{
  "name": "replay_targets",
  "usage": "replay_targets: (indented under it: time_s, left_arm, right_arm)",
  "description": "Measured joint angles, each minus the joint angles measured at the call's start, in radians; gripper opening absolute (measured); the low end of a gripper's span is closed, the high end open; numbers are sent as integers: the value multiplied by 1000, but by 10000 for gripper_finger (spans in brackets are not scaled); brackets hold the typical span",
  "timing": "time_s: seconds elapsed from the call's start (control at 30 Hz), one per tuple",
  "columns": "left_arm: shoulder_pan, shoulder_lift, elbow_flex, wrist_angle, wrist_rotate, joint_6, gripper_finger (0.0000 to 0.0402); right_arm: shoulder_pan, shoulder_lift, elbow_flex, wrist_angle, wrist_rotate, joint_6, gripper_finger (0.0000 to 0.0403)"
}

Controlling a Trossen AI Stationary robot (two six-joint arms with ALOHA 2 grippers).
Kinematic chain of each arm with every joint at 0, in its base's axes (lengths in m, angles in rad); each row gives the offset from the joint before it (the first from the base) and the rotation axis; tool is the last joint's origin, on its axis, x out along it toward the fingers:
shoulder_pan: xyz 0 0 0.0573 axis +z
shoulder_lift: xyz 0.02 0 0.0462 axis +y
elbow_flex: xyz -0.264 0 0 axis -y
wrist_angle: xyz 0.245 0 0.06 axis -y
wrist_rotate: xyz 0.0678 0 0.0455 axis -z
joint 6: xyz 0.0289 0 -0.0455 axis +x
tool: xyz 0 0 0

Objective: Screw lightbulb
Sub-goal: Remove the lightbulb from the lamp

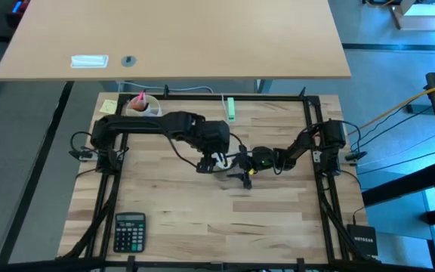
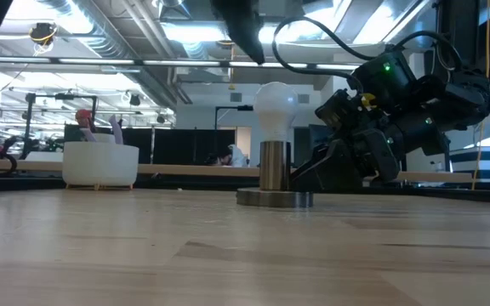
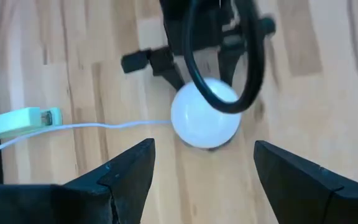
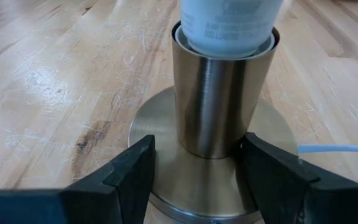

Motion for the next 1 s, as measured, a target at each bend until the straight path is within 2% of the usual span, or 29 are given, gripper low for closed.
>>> replay_targets:
  time_s: [0.17,0.4,0.5,0.67,0.73,1.0]
  left_arm:
    - [-1,-40,0,18,1,5,262]
    - [0,-31,1,26,1,1,268]
    - [1,-31,1,29,2,-15,298]
    - [-2,-31,1,28,-38,-21,379]
    - [-3,-31,1,28,-40,-24,394]
    - [-22,-35,1,28,-41,-153,369]
  right_arm:
    - [0,0,0,0,1,0,233]
    - [0,0,0,0,2,0,233]
    - [0,0,0,0,2,0,233]
    - [0,0,0,0,3,0,233]
    - [0,0,0,0,3,0,233]
    - [0,0,0,-3,4,1,233]
